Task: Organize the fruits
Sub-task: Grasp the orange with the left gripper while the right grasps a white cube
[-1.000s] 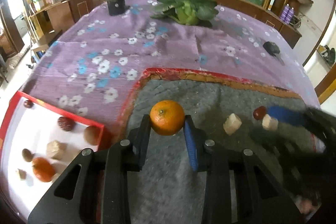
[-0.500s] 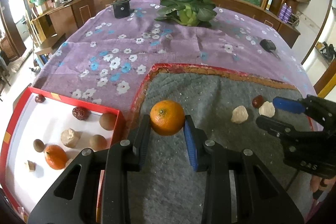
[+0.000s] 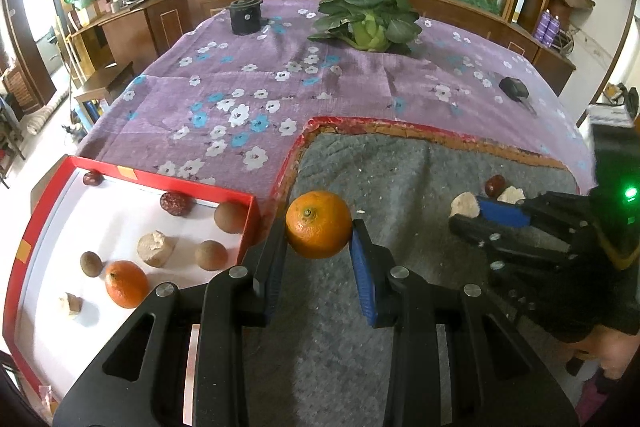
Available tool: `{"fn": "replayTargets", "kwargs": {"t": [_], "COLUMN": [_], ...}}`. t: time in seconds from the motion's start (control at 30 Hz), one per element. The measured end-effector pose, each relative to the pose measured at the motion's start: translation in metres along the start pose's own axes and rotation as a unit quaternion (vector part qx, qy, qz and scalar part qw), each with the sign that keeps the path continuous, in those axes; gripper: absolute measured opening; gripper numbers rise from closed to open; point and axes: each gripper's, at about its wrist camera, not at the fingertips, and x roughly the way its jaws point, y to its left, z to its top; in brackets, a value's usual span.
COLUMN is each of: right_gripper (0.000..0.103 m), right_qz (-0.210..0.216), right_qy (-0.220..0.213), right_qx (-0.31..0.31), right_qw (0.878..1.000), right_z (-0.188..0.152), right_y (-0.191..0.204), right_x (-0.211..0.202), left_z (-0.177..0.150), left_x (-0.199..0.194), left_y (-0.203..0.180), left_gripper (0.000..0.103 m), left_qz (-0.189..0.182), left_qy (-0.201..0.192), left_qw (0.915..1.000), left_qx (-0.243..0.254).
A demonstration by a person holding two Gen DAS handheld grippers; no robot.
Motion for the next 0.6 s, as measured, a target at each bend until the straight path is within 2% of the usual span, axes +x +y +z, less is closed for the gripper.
{"fn": "replayTargets", "kwargs": {"t": [0.17, 0.27, 0.6], "right_gripper": [0.025, 0.025, 0.024], "right_qz": [0.020, 0.026, 0.041], "right_qy": [-0.039, -0.048, -0.046], "right_qx": [0.013, 0.010, -0.003], "right_qw": [0.999, 0.998, 0.998], "right_z": [0.000, 0.001, -0.006], "right_y": [0.006, 0.016, 0.052], "right_x": [-0.030, -0.039, -0.046], "left_z": [-0.006, -0.009, -0.023], "left_x": [-0.007, -0.012, -0.031], "left_y": [0.004, 0.008, 0.027], "left_gripper": [0.031, 0.031, 0.031], "left_qz": [0.010, 0.015, 0.048], "left_qy": [-0.005, -0.008, -0.025], "left_qw": [0.9999, 0.9998, 0.9985], "left_qx": [-0.001, -0.002, -0.008]}}
